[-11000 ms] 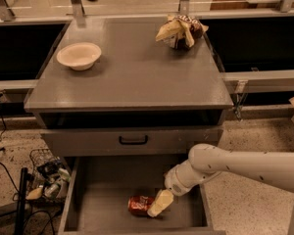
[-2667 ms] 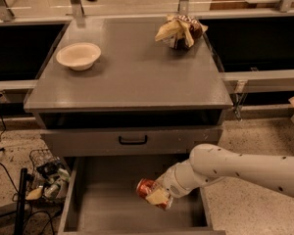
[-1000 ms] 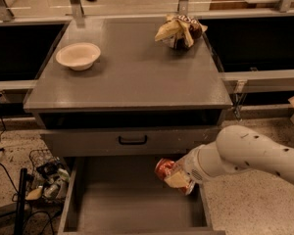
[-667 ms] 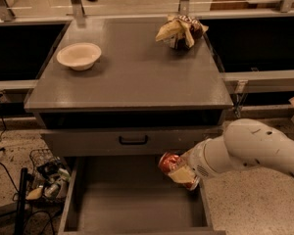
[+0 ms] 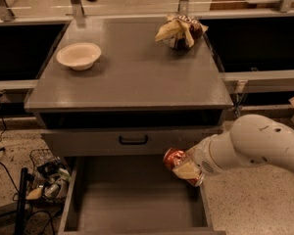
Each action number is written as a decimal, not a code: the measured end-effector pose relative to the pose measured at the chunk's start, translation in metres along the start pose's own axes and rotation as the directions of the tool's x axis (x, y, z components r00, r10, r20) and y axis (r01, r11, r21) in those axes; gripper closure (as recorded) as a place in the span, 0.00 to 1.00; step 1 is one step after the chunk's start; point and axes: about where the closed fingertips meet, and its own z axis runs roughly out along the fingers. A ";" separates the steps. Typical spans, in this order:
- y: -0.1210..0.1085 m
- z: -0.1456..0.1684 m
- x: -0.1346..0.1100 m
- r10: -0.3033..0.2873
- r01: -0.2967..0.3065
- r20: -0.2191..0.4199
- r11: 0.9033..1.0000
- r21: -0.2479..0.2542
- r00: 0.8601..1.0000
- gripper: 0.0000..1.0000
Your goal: Pick coke can from middle drawer and place on counter
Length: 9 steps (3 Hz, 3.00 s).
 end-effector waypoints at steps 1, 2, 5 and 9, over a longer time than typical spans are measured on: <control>-0.007 -0.028 -0.006 0.003 -0.003 0.003 0.999 0.054 1.000 1.00; -0.010 -0.076 -0.021 -0.014 0.012 0.009 0.990 0.138 1.000 1.00; -0.019 -0.122 -0.040 -0.024 0.014 0.047 0.976 0.217 0.999 1.00; -0.064 -0.168 -0.122 -0.051 0.034 0.071 0.974 0.224 0.996 1.00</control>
Offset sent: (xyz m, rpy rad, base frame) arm -0.0088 -0.0458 0.1409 -0.1229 -0.1962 -0.1097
